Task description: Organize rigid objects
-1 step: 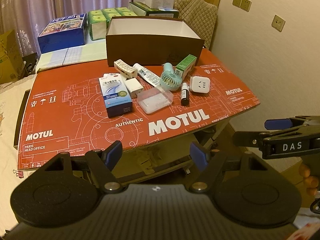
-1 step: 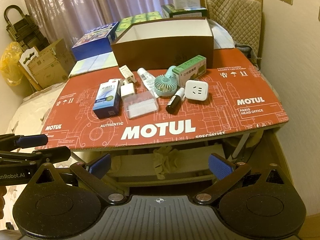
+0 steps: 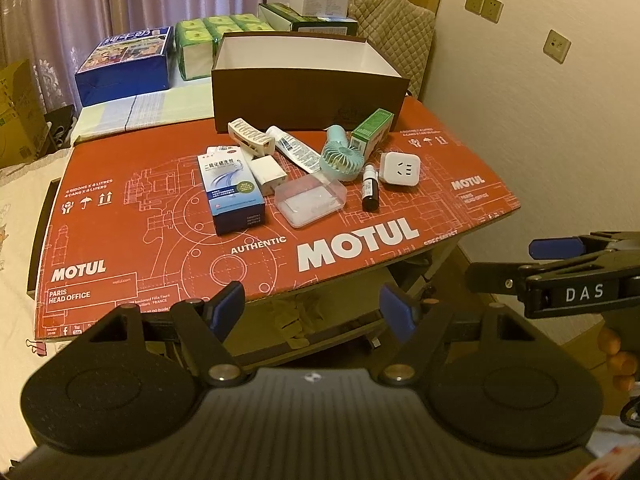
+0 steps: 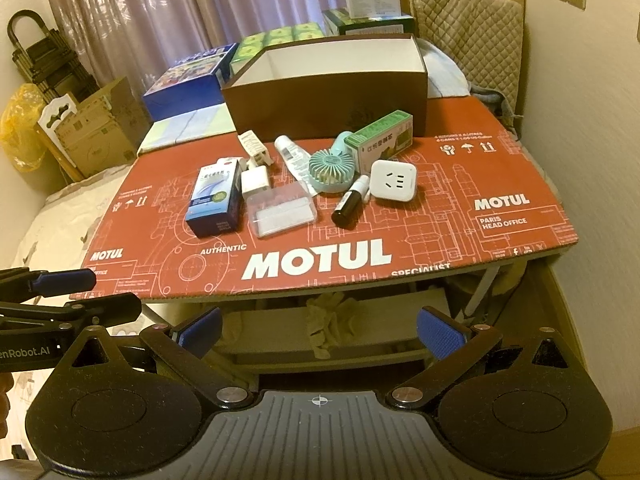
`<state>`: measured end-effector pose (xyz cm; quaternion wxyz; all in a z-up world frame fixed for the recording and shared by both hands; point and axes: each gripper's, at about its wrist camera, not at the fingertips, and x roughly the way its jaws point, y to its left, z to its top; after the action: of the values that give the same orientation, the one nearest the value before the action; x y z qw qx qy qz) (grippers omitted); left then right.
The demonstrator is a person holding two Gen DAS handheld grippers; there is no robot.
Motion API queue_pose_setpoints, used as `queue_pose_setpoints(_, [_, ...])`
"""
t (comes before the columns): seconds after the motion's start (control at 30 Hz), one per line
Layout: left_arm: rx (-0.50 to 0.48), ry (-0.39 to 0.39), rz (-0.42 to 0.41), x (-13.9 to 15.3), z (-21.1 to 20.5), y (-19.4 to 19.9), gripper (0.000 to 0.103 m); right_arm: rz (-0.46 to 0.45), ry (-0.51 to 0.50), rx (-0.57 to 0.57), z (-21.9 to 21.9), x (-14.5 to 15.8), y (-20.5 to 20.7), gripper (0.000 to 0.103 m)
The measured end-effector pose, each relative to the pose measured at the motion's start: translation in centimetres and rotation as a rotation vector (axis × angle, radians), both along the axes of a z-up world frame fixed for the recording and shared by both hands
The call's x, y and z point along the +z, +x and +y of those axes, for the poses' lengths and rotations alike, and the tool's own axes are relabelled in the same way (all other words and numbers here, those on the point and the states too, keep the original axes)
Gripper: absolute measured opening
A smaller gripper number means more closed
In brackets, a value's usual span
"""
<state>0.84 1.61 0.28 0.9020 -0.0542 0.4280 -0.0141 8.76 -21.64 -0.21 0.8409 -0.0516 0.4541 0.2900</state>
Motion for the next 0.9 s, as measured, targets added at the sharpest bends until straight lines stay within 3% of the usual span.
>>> queue_pose_setpoints(0.9, [-0.064,0.009,-0.003,-1.5,0.7,2.3,0.071,0.003,0.012,-0.039,0.1,-0.8,1.4,0.101])
